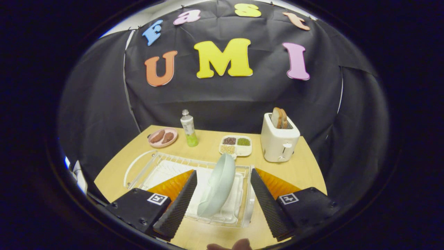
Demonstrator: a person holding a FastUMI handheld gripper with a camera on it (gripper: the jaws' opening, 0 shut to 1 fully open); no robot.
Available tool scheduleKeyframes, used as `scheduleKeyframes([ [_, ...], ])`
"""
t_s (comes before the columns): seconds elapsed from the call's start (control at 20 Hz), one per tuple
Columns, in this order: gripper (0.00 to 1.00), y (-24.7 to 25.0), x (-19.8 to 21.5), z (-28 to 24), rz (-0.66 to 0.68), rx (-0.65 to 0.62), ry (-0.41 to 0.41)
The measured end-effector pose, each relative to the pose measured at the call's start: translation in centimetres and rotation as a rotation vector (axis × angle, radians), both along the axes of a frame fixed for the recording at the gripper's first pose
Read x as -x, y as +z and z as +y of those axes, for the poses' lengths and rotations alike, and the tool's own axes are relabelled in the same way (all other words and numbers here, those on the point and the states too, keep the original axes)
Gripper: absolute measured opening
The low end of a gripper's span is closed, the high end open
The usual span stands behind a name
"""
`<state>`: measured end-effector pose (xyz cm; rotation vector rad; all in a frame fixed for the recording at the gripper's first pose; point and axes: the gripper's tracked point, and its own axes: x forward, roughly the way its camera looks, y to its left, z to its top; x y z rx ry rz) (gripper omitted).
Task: Take the plate from the dish rack, then take the spoon from the basket and place it into the plate.
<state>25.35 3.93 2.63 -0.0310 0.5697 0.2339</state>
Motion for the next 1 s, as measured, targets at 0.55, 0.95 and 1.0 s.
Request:
scheduleKeyframes([
  [0.55,0.99,-7.5,-4.2,3.8,0.288,-0.038,-0.015],
  [0.95,0.78,-9.6,-4.1,4.1,0.388,-0.008,-0.087],
  [1.0,0.72,-9.9,-3.9,3.9,0.406,-0.002,-0.107],
])
